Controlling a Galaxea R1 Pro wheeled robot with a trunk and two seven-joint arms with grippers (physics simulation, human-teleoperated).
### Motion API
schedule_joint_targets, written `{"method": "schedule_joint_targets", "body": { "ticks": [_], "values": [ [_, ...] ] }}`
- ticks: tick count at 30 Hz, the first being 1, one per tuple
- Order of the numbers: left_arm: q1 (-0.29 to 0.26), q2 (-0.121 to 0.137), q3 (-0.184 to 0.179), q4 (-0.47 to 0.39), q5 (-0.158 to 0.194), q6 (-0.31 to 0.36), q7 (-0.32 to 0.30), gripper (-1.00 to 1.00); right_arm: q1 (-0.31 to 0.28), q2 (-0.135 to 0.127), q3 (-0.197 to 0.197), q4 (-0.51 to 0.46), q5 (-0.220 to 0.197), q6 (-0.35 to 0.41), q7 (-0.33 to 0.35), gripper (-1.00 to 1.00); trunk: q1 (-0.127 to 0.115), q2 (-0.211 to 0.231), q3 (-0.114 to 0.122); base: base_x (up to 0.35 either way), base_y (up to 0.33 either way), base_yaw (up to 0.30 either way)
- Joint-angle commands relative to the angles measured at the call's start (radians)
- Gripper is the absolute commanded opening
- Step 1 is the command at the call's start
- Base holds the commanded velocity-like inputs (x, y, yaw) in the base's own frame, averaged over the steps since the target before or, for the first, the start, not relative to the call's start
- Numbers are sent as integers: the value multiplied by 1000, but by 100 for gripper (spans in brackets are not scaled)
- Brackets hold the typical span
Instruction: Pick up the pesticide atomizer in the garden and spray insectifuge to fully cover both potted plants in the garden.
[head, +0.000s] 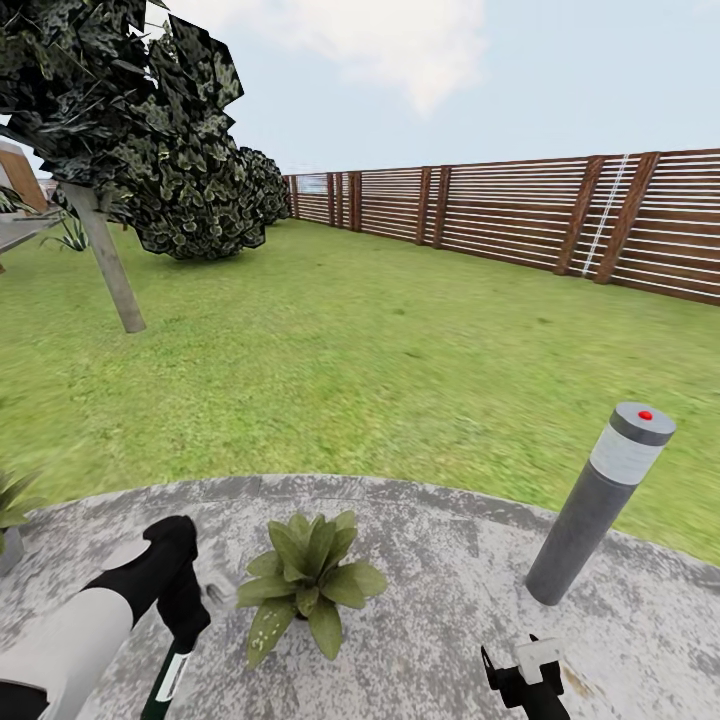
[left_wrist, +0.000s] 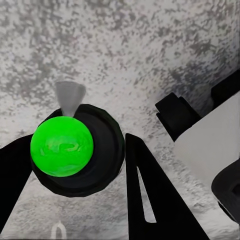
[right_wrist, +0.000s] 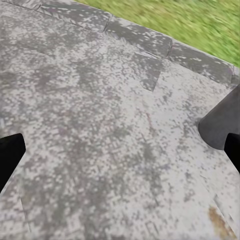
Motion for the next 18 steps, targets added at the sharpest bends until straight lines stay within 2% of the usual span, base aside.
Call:
{"method": "schedule_joint_targets", "body": {
  "ticks": [1, 18],
  "values": [
    [0, 3, -4, -1, -4, 9, -6, -100, -1, 0, 3, 1, 6, -2, -6, 100, 0, 0, -1, 0, 0, 0],
    [-15, -5, 0, -16, -2, 12, -3, -100, -1, 0, 3, 1, 7, -2, -5, 100, 0, 0, -1, 0, 0, 0]
  ]
}}
